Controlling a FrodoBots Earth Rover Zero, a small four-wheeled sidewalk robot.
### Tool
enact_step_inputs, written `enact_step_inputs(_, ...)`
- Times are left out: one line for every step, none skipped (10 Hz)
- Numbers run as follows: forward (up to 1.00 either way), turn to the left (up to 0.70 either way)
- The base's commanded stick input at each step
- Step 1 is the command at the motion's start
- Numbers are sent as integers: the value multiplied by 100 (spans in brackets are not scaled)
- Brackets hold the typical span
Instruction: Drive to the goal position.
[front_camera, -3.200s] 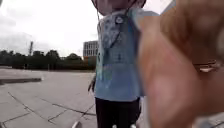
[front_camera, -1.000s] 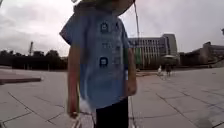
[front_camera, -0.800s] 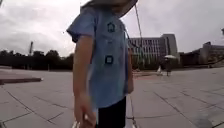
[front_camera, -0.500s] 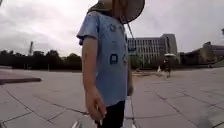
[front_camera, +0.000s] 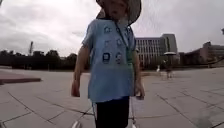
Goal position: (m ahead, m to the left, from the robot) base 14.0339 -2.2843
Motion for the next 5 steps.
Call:
enact_step_inputs(6,0)
enact_step_inputs(6,0)
enact_step_inputs(6,0)
enact_step_inputs(6,0)
enact_step_inputs(6,0)
